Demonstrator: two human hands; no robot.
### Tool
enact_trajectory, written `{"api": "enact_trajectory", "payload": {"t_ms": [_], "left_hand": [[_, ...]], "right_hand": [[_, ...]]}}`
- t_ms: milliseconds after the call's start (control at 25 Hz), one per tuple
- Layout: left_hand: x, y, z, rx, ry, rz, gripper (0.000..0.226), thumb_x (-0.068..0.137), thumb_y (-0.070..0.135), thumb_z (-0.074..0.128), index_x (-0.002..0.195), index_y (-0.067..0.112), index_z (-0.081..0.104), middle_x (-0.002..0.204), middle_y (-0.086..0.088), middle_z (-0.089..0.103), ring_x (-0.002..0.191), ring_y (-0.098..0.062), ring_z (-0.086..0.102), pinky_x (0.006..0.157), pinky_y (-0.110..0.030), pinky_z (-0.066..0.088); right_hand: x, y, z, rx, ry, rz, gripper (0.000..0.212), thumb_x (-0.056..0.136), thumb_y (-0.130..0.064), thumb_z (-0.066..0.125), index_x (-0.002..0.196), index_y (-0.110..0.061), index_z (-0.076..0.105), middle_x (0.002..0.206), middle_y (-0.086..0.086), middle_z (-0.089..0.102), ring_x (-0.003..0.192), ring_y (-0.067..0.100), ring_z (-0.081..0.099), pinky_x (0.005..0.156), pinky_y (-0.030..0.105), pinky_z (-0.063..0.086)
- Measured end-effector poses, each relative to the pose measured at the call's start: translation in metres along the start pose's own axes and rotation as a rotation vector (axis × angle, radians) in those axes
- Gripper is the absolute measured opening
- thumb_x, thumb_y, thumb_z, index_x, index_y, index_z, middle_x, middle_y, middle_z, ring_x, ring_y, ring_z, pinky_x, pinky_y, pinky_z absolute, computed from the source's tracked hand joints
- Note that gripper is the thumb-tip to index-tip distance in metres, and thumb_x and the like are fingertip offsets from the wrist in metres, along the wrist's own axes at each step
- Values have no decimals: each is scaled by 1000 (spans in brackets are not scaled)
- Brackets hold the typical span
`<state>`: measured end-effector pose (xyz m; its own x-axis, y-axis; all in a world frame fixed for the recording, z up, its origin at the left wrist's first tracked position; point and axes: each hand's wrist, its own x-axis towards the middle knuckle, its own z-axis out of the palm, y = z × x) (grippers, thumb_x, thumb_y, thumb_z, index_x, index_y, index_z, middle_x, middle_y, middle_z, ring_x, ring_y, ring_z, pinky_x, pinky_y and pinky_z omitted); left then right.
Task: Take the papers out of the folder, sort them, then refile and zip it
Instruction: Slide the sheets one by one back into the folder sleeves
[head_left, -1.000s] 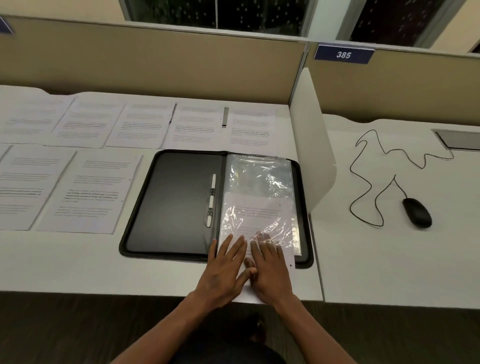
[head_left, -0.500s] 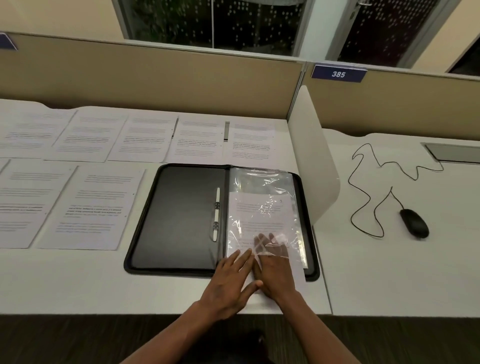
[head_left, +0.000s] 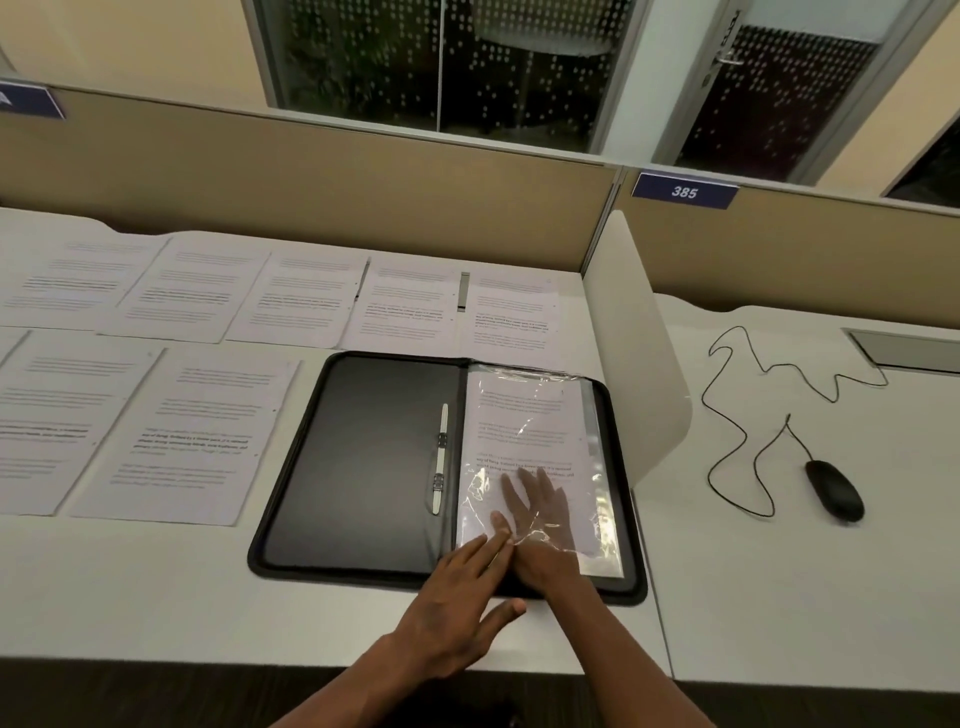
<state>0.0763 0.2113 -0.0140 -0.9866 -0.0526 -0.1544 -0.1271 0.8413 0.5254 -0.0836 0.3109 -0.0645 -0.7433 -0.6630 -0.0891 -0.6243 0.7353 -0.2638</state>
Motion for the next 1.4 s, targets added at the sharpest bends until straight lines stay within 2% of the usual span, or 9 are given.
{"api": "enact_trajectory", "payload": {"t_ms": [200, 320, 400, 480, 600, 840, 1080, 1240, 1400], "left_hand": [[-1, -3, 1, -11, 19, 11, 69, 99, 70, 21, 154, 41, -8, 160, 23, -16, 147, 1, -13, 121, -27, -2], [-3, -5, 4, -45, 52, 2, 71, 99, 71, 22, 156, 40, -6, 159, 25, -17, 146, 5, -13, 119, -21, -6], [-4, -6, 4, -70, 56, -7, 72, 99, 70, 22, 157, 38, -6, 159, 26, -20, 145, 7, -16, 118, -19, -6], [-4, -4, 3, -100, 58, -11, 72, 99, 69, 22, 156, 38, -9, 159, 27, -22, 144, 9, -17, 117, -16, -2], [-5, -2, 5, -182, 102, -27, 70, 99, 67, 26, 154, 42, -10, 158, 31, -20, 144, 13, -14, 116, -14, 6], [-16, 11, 10, -417, 448, -111, 60, 91, 54, 63, 143, 44, 35, 152, 34, 25, 133, 3, 41, 101, -7, 37], [-10, 24, -40, -643, 782, -339, 105, 75, 23, 86, 152, 26, 15, 136, 31, 40, 116, 13, 52, 81, -9, 52], [-3, -3, -60, -776, 954, -585, 39, 92, 34, 68, 127, 22, 56, 104, 14, 67, 92, -9, 69, 65, -18, 54], [-12, -38, -63, -978, 1022, -798, 22, 92, 11, 64, 114, 13, 63, 101, -1, 70, 96, -19, 67, 71, -24, 51]], "right_hand": [[-15, 2, -4, -19, 145, -107, 58, 107, -48, 10, 160, -27, 21, 165, -11, -24, 154, 13, -10, 122, 44, 10], [-59, -11, -29, 286, 263, -58, 32, 104, -38, 44, 119, -29, 71, 155, -29, 33, 128, -16, 41, 101, 33, 51], [-90, -9, -52, 514, 370, 143, 5, 93, -28, 69, 95, -27, 73, 102, -16, 73, 90, -1, 66, 73, 27, 57], [-95, 7, -70, 594, 575, 457, 17, 87, -37, 75, 94, -26, 64, 87, -10, 64, 82, 11, 65, 66, 25, 49], [-72, 24, -81, 795, 374, 726, 36, 87, -49, 72, 114, -28, 59, 101, -4, 64, 93, 18, 61, 78, 31, 49], [-40, -31, -93, 1046, 417, 488, 24, 89, -21, 75, 111, -30, 69, 97, -14, 69, 93, 7, 67, 75, 21, 54], [-27, -125, -114, 1099, 212, -83, 26, 91, -20, 72, 117, -23, 73, 102, -17, 72, 97, 2, 68, 88, 19, 55], [-19, -117, -108, 1103, 67, -114, 27, 95, -31, 67, 121, -27, 71, 116, -12, 71, 105, -1, 65, 93, 21, 53], [-16, -54, -60, 525, -30, 15, 48, 98, -42, 57, 142, -24, 53, 151, -1, 48, 143, 16, 38, 117, 31, 30]]}}
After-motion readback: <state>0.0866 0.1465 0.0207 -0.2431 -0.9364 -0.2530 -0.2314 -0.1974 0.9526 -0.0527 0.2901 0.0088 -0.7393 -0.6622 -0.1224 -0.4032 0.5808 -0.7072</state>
